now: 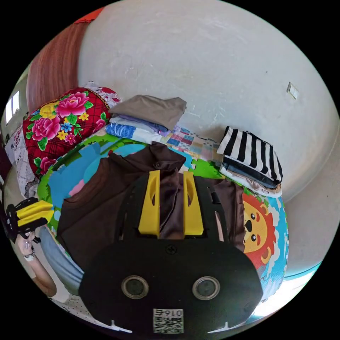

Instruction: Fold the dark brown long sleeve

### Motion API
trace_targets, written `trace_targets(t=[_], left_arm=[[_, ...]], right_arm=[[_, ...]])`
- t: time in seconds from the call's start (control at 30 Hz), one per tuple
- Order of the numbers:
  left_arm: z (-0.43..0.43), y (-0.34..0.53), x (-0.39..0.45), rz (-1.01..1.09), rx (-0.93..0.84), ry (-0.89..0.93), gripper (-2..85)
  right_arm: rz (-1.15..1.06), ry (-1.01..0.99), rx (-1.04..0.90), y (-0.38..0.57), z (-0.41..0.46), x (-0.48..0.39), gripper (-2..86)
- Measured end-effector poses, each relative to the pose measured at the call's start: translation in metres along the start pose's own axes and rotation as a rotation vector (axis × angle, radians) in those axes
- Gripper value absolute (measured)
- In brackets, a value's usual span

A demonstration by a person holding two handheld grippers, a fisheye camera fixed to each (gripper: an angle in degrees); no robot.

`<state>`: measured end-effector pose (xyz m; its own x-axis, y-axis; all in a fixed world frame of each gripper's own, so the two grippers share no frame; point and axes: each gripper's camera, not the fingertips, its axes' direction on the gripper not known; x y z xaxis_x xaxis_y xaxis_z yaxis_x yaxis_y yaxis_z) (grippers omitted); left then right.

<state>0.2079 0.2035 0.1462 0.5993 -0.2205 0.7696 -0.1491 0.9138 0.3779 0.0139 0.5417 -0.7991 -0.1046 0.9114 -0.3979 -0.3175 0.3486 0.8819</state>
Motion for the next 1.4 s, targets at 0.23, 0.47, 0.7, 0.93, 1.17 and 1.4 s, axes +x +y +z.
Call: trace_targets(t=[0.23, 0.47, 0.7, 0.93, 1.17, 1.4], left_arm=[[0.013, 0.047, -0.040, -0.104, -0.101, 0.171, 6.4], [0.018, 0.066, -0.075, -0.075, -0.099, 0.350, 9.5], [0.014, 0.068, -0.082, 0.036, -0.120, 0.412, 11.0], [0.016, 0.063, -0.093, 0.030, -0.144, 0.448, 8.4], [-0.006, 0.085, -0.109, -0.047, 0.032, 0.485, 0.7], [-0.024, 0.090, -0.108, 0.173, -0.065, 0.443, -0.3]], right_arm=[[-0.041, -0.289, -0.080, 0.080, 0.014, 0.028, 9.7], [-0.412, -0.678, 0.031, 0.206, -0.025, -0.002, 10.1], [-0.497, -0.557, 0.016, 0.261, -0.015, -0.068, 11.3], [-0.442, -0.571, -0.006, 0.265, 0.015, -0.094, 10.5], [-0.309, -0.576, 0.025, 0.268, 0.034, -0.092, 4.0], [-0.398, -0.601, 0.057, 0.286, 0.037, -0.101, 1.5]])
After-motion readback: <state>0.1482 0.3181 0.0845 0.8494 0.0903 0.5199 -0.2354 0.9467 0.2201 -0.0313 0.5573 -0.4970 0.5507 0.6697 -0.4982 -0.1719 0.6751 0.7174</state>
